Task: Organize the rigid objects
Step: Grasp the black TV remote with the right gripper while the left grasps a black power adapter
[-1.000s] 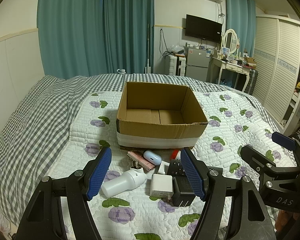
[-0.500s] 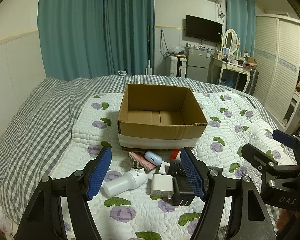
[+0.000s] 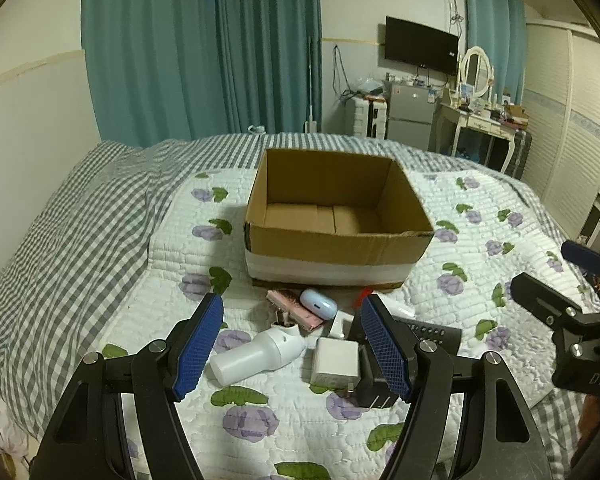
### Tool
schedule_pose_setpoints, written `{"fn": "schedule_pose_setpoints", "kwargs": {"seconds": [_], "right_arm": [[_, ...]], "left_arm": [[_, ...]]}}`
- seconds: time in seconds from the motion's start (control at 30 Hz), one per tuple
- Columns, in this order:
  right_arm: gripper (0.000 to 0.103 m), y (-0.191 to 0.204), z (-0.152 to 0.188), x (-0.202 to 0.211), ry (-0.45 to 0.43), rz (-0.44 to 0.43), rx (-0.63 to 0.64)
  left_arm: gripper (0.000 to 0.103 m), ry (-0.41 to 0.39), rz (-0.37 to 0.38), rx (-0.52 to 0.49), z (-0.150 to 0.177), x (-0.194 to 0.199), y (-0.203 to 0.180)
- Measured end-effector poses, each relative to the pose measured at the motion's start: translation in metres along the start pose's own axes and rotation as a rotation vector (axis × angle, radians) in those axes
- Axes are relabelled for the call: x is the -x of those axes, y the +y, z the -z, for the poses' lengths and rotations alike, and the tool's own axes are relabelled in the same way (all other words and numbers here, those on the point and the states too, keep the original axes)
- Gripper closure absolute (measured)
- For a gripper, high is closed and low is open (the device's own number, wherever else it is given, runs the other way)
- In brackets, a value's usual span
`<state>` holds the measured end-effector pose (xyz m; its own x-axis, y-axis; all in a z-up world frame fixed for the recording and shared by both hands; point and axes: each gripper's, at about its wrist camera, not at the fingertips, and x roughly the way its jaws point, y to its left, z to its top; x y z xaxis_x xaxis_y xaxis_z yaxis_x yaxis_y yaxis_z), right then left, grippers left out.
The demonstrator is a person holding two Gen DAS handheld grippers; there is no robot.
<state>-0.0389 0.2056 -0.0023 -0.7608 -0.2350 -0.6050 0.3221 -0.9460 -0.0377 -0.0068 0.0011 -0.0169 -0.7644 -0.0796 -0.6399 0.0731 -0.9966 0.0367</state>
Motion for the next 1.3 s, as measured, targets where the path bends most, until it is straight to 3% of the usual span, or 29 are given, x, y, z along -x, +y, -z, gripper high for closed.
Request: {"fn": "schedule_pose_setpoints", "kwargs": {"seconds": [0.17, 0.3, 0.57, 0.73, 0.83, 1.03, 1.3], "right_arm": [[0.0, -0.006, 0.004, -0.031, 0.077, -0.024, 0.095], [0.006, -0.002, 0.017, -0.066, 0.197, -0.13, 0.192], [0.033, 0.015, 0.048, -0.134, 0.371, -0.236, 0.339], [0.042, 0.029, 0.065, -0.167, 0.433, -0.307, 0.408], [0.044, 0.03, 0.069, -0.173, 0.436, -0.296, 0.434], [0.061, 0.007, 0.062, -0.148, 0.379, -0.283, 0.352], [0.062, -0.034, 0.053, -0.122, 0.301, -0.243, 0.205]], "left_arm": [[0.029, 0.07, -0.018, 0.009, 0.012, -0.027, 0.001], [0.029, 0.128, -0.024, -0.005, 0.025, -0.047, -0.002], [0.029, 0.227, -0.048, -0.018, 0.042, -0.077, -0.004], [0.029, 0.26, -0.07, -0.025, 0.043, -0.086, -0.007], [0.029, 0.268, -0.085, -0.033, 0.042, -0.087, -0.011], [0.029, 0.271, -0.059, -0.036, 0.035, -0.079, -0.032], [0.029, 0.314, 0.029, -0.082, 0.04, -0.074, -0.079]]}}
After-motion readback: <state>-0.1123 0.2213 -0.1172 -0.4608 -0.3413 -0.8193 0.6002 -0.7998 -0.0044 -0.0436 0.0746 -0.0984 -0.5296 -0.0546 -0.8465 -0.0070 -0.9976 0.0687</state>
